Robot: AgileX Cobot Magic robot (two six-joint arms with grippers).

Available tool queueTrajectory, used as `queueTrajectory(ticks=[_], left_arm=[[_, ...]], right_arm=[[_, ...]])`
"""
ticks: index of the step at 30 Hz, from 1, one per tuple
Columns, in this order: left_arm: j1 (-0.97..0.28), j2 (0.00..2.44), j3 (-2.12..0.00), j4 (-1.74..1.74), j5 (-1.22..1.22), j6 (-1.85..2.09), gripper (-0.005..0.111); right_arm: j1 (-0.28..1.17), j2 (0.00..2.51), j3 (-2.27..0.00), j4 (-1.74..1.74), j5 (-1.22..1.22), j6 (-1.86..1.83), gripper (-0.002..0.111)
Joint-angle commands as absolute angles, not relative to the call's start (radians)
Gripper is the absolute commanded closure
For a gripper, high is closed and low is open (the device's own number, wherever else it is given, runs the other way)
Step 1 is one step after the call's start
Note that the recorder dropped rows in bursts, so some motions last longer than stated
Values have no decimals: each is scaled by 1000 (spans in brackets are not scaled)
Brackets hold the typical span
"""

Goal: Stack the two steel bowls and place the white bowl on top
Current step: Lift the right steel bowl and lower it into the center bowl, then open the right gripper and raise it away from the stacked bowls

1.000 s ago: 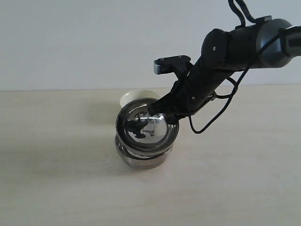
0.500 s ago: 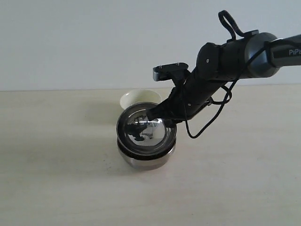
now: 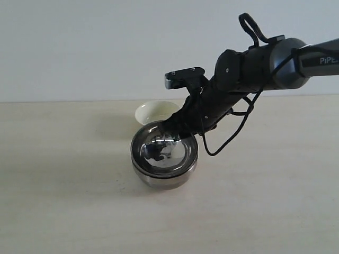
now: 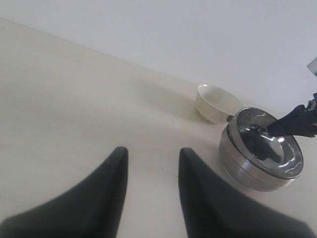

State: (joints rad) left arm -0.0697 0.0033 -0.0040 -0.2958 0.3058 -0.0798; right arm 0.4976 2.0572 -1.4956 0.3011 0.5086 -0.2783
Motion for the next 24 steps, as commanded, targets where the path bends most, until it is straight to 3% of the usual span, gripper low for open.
queueTrajectory(ticks=[1, 6, 8, 9, 10, 14, 24], left_arm=[[-67, 0, 0, -297, 304, -78, 74], [-67, 0, 0, -297, 304, -78, 74], [-67, 0, 0, -297, 304, -78, 74], [-67, 0, 0, -297, 304, -78, 74], [-67, 0, 0, -297, 304, -78, 74], [-67, 0, 0, -297, 304, -78, 74], [-67, 0, 0, -297, 304, -78, 74]], right_arm=[[498, 2020, -1525, 304, 493, -286, 65], [498, 1975, -1538, 338, 464, -277, 69], [499, 1976, -1538, 392, 446, -284, 82], [514, 1989, -1538, 417, 424, -317, 102], [533, 2007, -1538, 413, 400, -329, 108], [569, 2079, -1538, 411, 289, -354, 108], [567, 2106, -1538, 411, 279, -350, 108]])
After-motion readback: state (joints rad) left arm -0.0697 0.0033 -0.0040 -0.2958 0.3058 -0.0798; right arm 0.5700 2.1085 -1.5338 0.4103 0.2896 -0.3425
